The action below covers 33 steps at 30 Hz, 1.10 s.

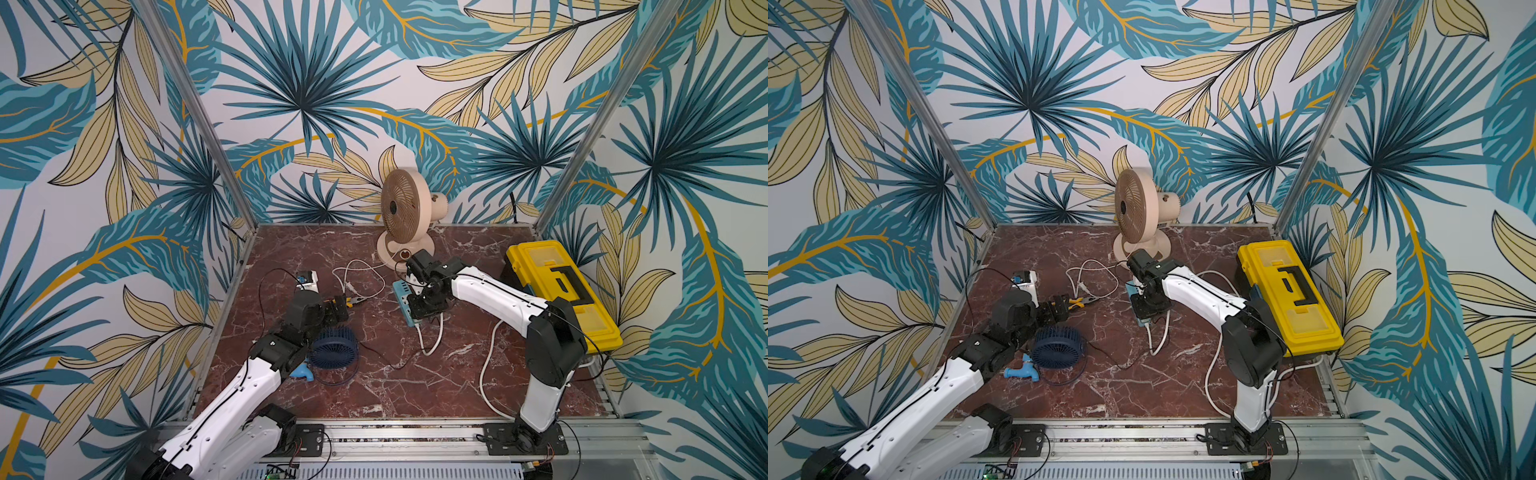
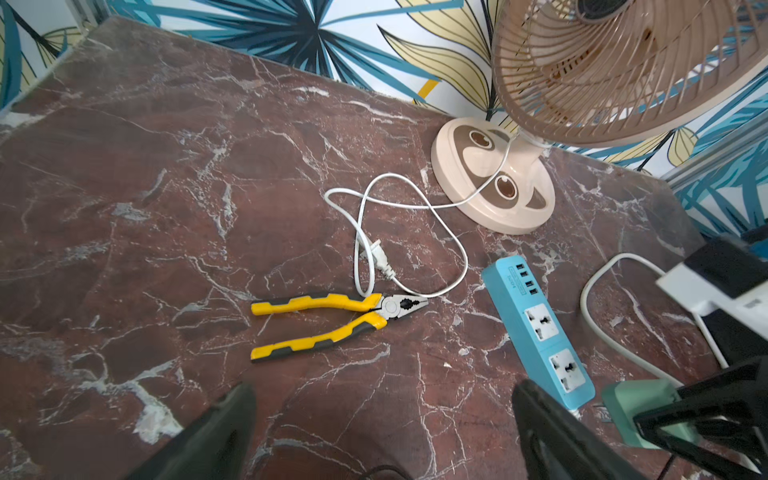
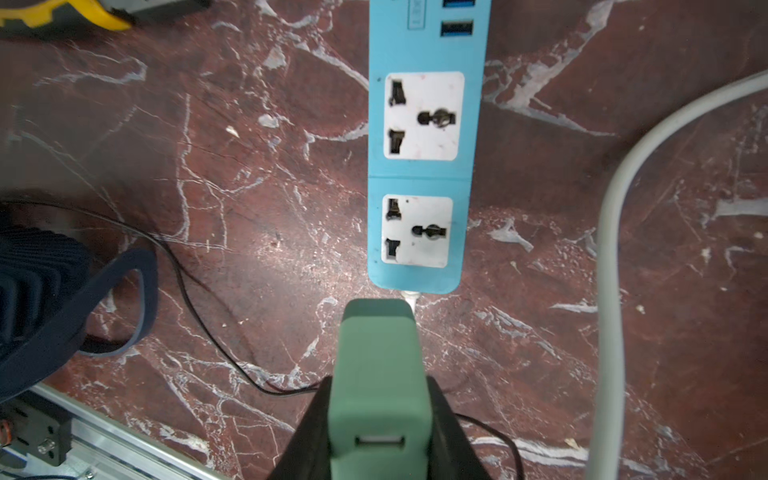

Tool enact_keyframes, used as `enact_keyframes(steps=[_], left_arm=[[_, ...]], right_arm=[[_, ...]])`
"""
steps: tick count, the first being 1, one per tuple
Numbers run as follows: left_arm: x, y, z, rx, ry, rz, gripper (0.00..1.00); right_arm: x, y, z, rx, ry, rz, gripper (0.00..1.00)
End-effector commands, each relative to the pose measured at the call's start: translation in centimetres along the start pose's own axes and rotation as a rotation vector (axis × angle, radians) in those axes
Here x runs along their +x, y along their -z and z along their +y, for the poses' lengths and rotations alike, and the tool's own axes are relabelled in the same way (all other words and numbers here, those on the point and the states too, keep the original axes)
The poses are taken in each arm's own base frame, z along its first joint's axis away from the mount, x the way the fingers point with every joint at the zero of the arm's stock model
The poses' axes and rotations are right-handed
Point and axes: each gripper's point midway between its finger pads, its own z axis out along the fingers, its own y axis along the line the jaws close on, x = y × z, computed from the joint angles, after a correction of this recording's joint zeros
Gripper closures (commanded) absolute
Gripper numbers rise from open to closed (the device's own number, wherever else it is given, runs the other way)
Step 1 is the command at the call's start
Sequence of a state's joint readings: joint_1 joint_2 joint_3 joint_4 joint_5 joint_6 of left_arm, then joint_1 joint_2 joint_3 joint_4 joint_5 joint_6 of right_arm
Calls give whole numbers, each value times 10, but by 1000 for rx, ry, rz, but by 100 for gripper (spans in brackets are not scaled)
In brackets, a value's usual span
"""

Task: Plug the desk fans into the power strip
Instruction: Insert the plug into the socket.

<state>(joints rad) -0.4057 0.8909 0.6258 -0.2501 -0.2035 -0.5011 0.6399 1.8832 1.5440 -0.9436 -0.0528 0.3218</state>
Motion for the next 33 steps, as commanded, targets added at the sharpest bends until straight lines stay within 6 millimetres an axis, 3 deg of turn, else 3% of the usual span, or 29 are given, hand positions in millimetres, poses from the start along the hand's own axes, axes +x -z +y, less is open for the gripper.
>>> enact_keyframes(steps=[1,18,33], left_arm=[[-9,3,2,-8,-9,-46,0],[-10,5,3,-9,-12,-56,0],[-9,5,2,-3,-16,-55,0]], right_arm=[[10,-3,-9,76,30,69,100],[-15,-19,4,40,47,50,100],[-5,-44,-8,100,57,117,100]])
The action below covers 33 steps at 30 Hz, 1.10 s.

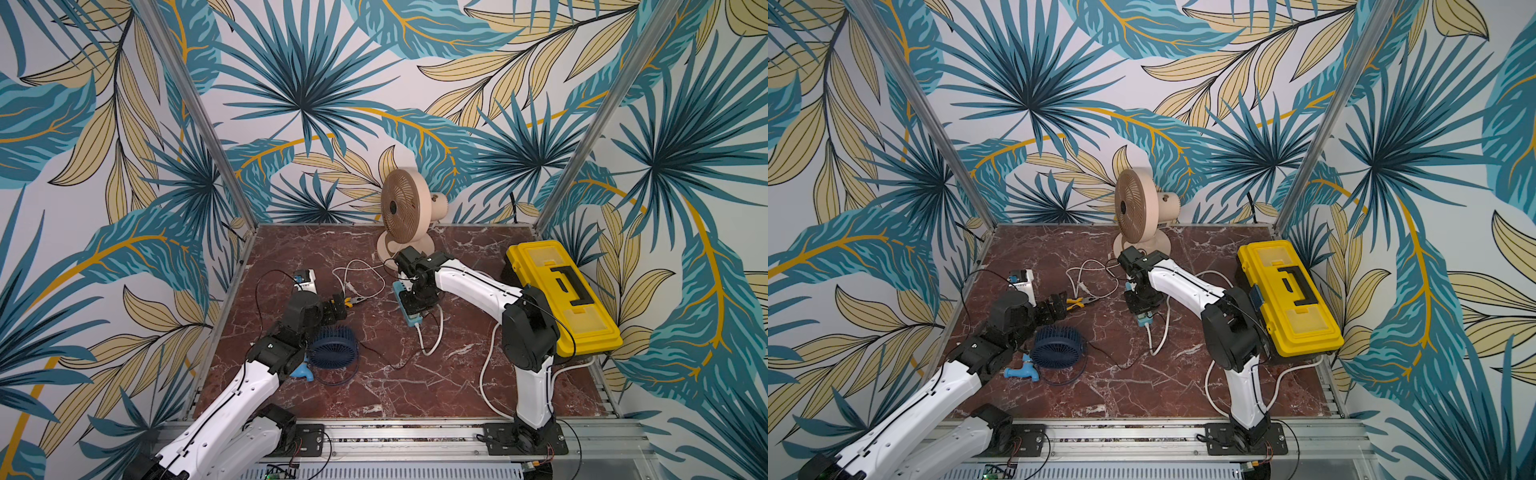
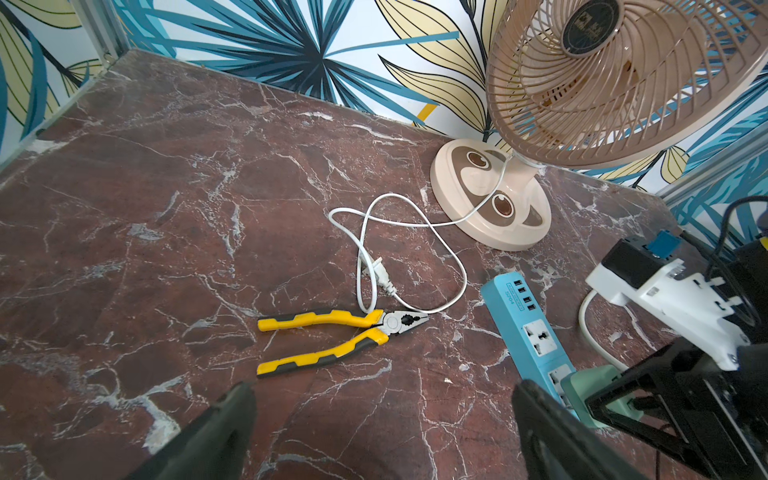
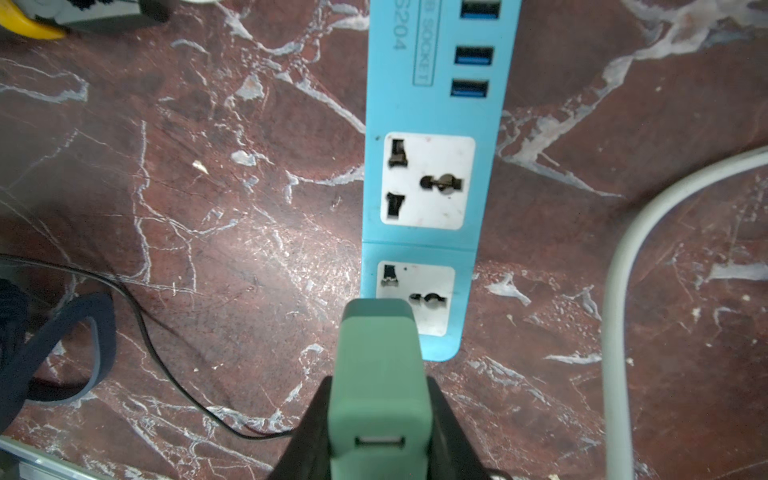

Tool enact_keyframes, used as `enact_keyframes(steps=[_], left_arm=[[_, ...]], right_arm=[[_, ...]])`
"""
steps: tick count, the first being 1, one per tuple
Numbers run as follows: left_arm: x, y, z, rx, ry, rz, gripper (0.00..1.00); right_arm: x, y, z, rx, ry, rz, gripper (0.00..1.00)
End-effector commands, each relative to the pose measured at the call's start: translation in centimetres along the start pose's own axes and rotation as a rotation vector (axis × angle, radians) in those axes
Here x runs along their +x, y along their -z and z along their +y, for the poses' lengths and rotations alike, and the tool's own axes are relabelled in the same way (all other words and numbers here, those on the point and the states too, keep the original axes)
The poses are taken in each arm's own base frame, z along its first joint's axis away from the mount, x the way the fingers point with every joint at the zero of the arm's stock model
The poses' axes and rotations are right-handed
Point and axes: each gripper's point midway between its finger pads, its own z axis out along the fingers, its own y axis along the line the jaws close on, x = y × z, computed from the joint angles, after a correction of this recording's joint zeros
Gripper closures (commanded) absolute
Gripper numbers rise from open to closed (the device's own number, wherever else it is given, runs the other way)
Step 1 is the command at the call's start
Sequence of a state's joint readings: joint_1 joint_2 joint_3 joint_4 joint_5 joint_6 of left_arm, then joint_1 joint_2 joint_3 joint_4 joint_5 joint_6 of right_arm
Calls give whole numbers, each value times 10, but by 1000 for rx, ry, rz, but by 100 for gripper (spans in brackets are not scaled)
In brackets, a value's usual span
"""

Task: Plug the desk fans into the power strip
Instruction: Insert the plug into the socket.

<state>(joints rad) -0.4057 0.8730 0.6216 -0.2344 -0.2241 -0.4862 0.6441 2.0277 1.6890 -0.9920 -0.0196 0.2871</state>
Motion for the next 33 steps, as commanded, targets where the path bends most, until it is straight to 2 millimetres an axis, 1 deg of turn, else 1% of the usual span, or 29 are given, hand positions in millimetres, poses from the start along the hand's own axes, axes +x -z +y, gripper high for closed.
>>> enact_keyframes(steps=[1,6,13,22,30,33], left_arm=[[-2,1,1,3,-6,-22,0],[-1,1,1,3,-8,-20,0],[-2,1,1,5,-8,-22,0],[-2,2,1,6,-9,-26,0],[-2,3,1,7,-9,-26,0],[-3,3,1,7,-9,-28,0]], right_arm=[[15,-23,-8,57,22,79,100],[9,-18,-11,74,30,53,100],[7,-25,-9,66,35,64,100],[-1,-23,-8,64,29,26,100],[10,-40,-15,90,28,79,100],[18,-45,-16,97,31,101,100]])
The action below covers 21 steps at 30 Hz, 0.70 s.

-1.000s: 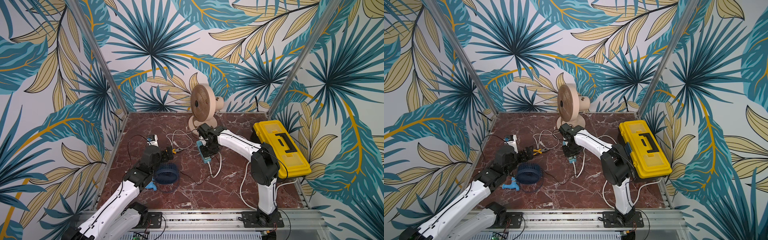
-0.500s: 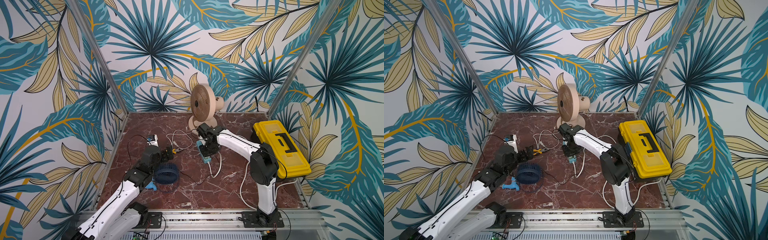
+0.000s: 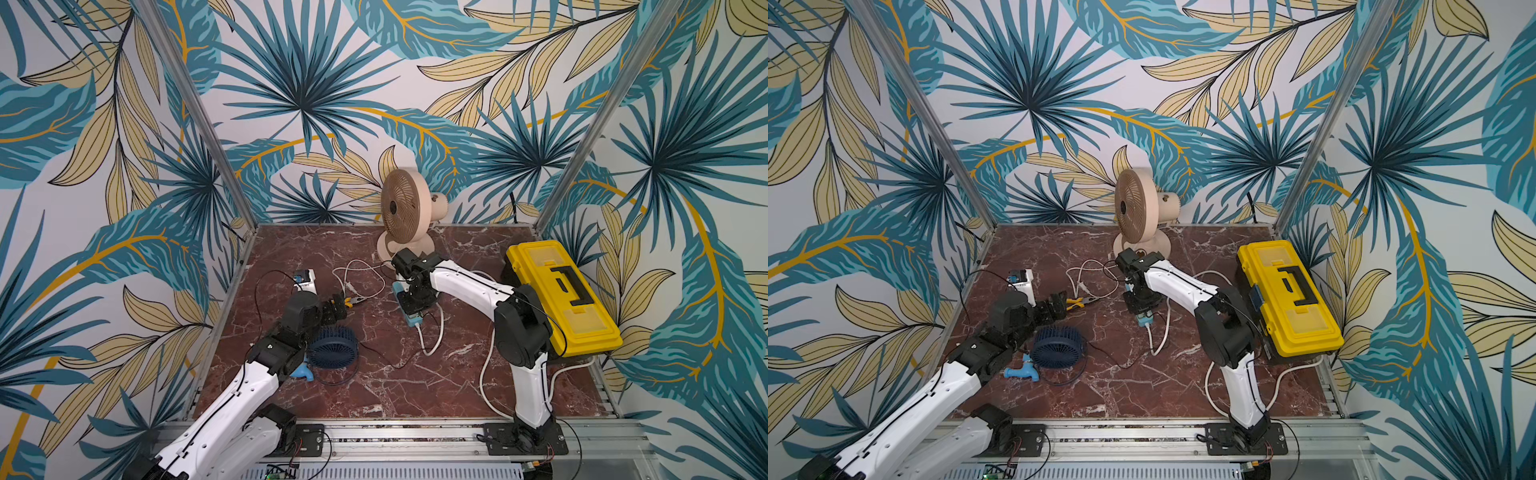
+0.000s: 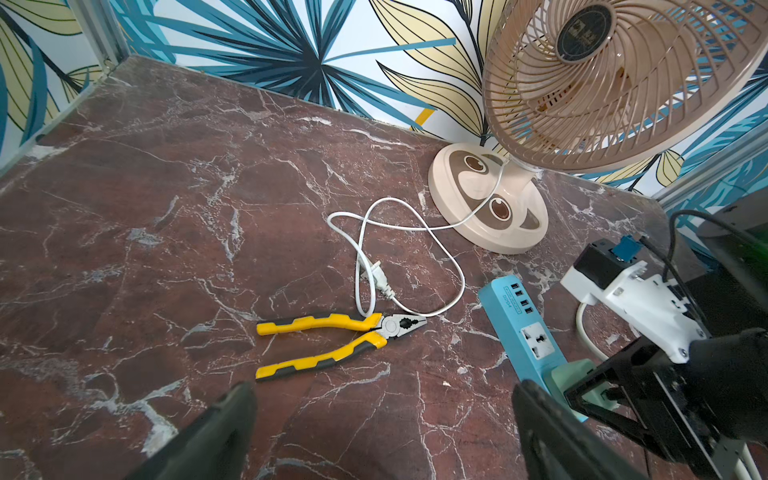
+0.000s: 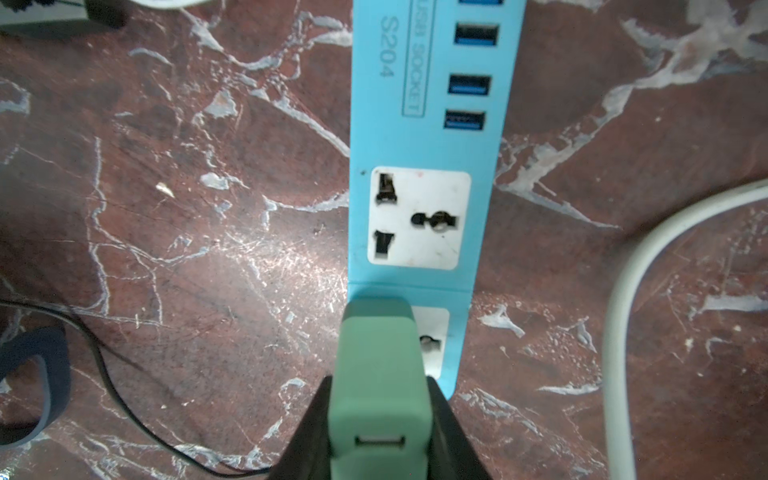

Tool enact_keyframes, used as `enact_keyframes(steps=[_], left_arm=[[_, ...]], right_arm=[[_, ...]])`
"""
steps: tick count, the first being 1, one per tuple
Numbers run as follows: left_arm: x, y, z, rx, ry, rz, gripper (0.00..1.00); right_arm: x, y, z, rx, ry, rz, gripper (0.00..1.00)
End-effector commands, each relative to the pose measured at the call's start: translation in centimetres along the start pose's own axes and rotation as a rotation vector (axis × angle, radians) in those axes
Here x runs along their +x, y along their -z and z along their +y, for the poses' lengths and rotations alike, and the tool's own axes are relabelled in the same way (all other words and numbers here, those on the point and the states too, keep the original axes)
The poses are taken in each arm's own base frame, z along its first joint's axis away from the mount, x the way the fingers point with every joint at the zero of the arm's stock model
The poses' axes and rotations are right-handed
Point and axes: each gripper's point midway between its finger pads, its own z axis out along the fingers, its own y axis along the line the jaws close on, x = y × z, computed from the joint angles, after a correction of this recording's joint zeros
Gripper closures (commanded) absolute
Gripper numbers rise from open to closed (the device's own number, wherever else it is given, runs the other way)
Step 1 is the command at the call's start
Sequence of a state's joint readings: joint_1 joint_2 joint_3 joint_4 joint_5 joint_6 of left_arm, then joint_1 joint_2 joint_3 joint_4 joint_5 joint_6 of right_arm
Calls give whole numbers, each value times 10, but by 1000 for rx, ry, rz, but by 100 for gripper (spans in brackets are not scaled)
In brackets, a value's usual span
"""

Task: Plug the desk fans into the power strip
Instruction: Insert the plug into the socket.

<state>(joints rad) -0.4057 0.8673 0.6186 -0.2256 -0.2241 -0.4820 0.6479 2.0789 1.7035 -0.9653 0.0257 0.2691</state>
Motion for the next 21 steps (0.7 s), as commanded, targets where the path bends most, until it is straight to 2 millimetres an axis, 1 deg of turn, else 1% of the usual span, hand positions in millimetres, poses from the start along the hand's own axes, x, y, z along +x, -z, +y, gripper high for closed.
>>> enact_keyframes(steps=[1,5,7,9,11,13,17,19,21], left_arm=[[-1,2,2,2,-8,-17,0],[-1,1,1,3,-7,-16,0],[0,1,2,2,-6,-17,0],[-1,1,2,1,-6,-18,0],[-1,1,2,0,-6,-19,0],[-1,2,2,-1,-6,-18,0],[-1,3,2,1,-5,-19,0],[-2,4,2,4,-5,-23,0],[-3,4,2,3,-4,-25,0]], right_arm=[[29,-31,-10,51,13,110,100],[42,-44,-13,63,4,140,100],[42,-41,-12,58,-1,135,100],[37,-30,-10,49,-5,109,98],[28,-16,-8,39,-7,75,82],[19,3,-6,23,-8,39,71],[1,42,-2,0,-10,-43,54],[-8,65,-1,-10,-13,-98,43],[-11,82,0,-21,-19,-140,36]])
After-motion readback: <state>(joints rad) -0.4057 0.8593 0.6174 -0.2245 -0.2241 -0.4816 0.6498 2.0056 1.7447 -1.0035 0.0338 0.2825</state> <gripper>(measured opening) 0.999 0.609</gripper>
